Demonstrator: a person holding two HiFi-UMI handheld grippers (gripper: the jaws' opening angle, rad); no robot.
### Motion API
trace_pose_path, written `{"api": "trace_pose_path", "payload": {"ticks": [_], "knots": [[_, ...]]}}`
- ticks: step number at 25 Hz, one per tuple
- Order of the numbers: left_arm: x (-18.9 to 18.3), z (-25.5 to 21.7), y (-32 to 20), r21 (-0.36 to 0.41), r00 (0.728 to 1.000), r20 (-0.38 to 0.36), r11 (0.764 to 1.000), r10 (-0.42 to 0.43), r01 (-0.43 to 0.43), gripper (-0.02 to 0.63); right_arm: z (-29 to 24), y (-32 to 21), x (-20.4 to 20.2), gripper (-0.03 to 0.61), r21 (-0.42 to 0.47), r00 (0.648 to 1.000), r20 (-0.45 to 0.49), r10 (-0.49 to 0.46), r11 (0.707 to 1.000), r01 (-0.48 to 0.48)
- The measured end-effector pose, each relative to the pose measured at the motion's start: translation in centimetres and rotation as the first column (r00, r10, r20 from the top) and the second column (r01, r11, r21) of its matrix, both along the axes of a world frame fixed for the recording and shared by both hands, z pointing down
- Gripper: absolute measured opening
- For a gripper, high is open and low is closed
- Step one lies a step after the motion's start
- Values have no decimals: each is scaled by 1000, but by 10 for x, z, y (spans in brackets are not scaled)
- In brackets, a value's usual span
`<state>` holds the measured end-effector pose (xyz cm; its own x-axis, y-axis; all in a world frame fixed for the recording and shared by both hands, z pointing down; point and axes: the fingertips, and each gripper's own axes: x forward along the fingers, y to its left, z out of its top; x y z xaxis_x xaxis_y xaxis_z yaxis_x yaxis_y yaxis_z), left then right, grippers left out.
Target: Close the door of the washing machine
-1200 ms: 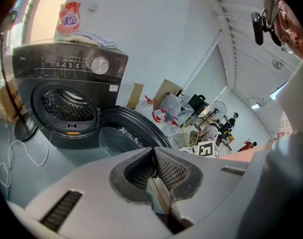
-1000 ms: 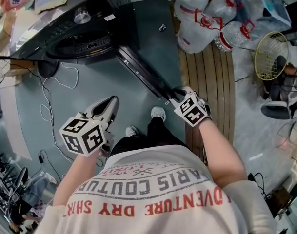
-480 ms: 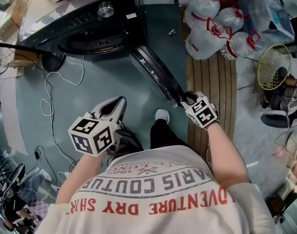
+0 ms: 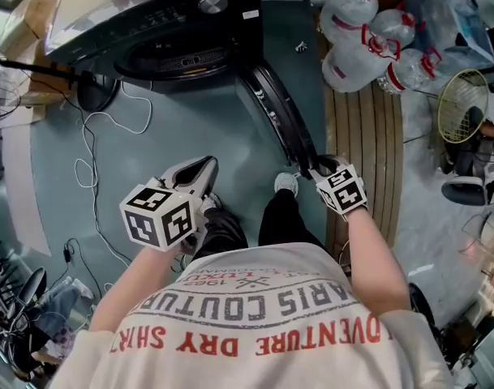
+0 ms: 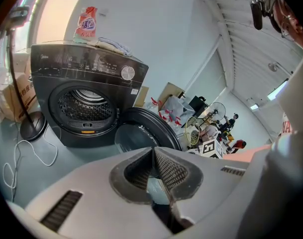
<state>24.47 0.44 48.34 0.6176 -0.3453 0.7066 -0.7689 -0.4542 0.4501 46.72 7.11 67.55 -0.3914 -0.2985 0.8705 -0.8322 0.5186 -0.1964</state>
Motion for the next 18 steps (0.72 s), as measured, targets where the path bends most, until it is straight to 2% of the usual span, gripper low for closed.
{"api": "trace_pose_path", "payload": {"ticks": [8, 18], "knots": [[-52, -1, 10, 6, 1000, 8, 1000, 4, -4, 38, 2, 15, -56, 117, -29, 993, 52, 108, 994, -106], [-125, -1, 24, 20, 1000, 21, 1000, -21, 21, 38, 6, 22, -114, 118, -67, 968, 64, 243, 969, -239]]}}
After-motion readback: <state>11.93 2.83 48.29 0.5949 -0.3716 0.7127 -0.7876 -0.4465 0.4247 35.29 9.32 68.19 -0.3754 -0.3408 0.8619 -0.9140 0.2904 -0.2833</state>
